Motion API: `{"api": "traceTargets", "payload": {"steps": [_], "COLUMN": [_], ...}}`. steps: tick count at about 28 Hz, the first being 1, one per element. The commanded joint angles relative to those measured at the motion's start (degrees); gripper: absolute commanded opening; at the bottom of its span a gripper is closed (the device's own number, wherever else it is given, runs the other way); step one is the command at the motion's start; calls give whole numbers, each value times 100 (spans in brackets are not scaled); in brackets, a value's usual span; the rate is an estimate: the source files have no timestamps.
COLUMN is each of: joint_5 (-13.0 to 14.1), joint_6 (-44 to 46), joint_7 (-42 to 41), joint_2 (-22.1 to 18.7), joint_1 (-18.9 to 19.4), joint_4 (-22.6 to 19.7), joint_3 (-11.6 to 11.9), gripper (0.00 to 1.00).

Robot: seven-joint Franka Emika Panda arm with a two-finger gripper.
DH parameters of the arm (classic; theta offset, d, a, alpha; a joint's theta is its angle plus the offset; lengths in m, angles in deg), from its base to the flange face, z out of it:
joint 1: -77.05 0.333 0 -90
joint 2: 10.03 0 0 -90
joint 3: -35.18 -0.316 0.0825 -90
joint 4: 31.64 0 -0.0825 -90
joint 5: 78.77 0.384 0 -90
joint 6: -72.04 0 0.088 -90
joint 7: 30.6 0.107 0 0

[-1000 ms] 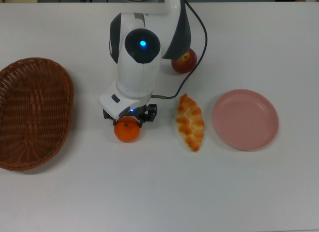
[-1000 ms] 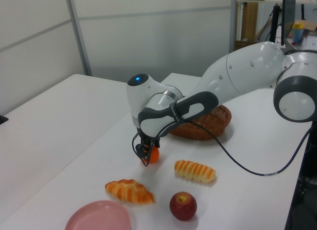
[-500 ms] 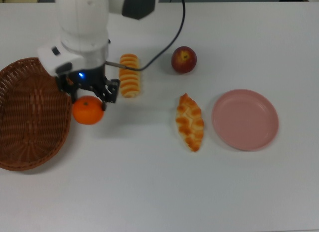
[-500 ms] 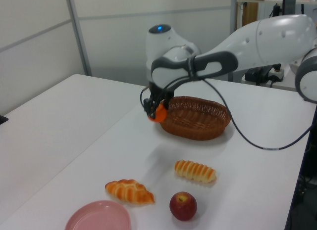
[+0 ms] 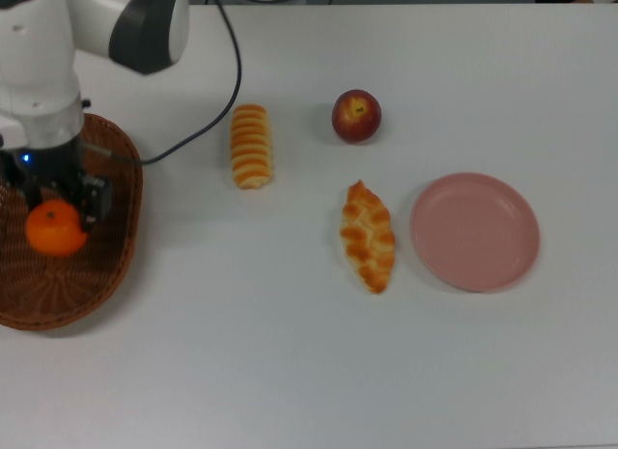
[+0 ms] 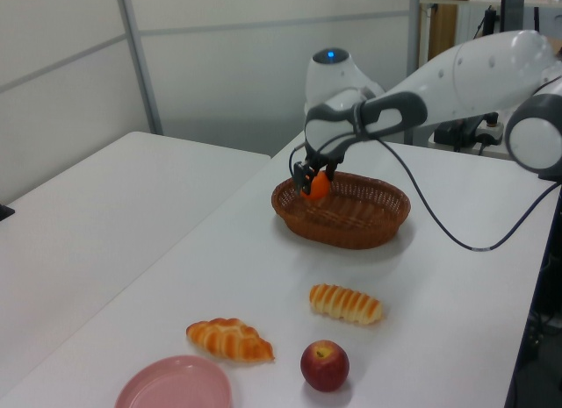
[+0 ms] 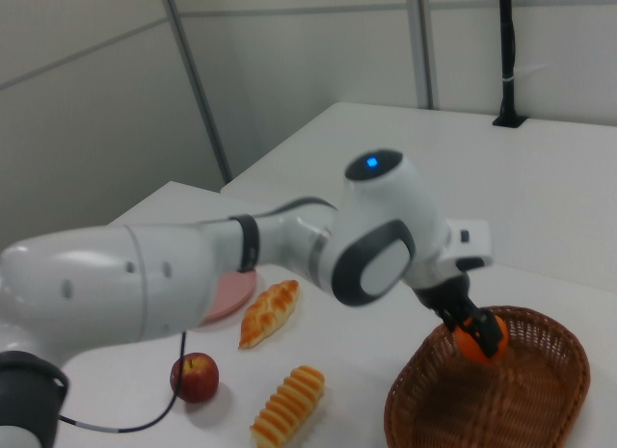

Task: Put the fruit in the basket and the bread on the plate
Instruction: 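Lift the orange and lower it into the wicker basket, release, then move to the striped bread roll and grasp it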

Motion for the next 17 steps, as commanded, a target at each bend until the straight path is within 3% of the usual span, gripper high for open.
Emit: {"api": "traceTargets", "payload": {"steps": [1, 3, 4, 5, 6, 8, 9, 10, 17], "joint_5": [66, 39, 22, 22, 13, 30, 57, 31, 110], "joint_6": [-252, -261, -261, -261, -261, -261, -261, -261, -191], "joint_7": [-46, -46, -55, -46, -55, -90, -90, -81, -37], "joint_2": [201, 219, 245, 245, 245, 245, 245, 245, 53], "joint_1": [70, 70, 78, 78, 78, 70, 61, 70, 70], "joint_4": [70, 70, 70, 70, 70, 70, 70, 70, 79], "joint_3": [-35, -35, -35, -35, -35, -35, -35, -35, -43], "gripper": [15, 24, 47, 61, 68, 74, 84, 100, 100]}}
